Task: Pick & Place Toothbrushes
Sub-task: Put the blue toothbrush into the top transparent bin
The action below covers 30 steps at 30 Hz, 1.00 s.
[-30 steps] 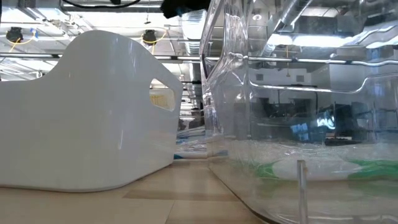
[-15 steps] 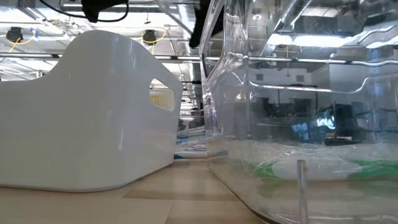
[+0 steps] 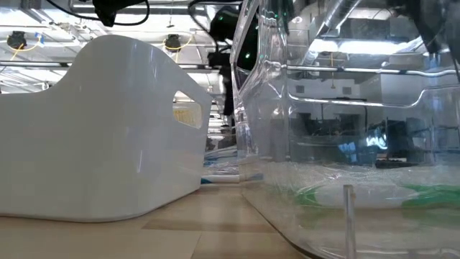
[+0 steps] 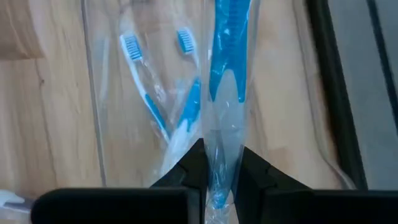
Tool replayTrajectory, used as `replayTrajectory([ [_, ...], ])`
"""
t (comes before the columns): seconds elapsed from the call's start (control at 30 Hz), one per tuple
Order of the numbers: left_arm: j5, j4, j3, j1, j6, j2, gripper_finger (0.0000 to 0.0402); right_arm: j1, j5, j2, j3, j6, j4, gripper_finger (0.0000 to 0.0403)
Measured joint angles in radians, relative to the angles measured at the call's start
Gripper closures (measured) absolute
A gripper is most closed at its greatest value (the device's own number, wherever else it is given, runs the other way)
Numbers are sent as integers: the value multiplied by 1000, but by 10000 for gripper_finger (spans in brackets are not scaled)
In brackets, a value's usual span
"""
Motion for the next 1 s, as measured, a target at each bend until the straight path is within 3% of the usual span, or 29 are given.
replayTrajectory([
  [0.4, 0, -2, 0, 0, 0, 3, 242, -5, 26, 134, 2, -2, 3, 363],
  [1.0, 0, 0, 0, 0, 0, 3, 248, -10, 33, 136, 2, 45, -67, 363],
])
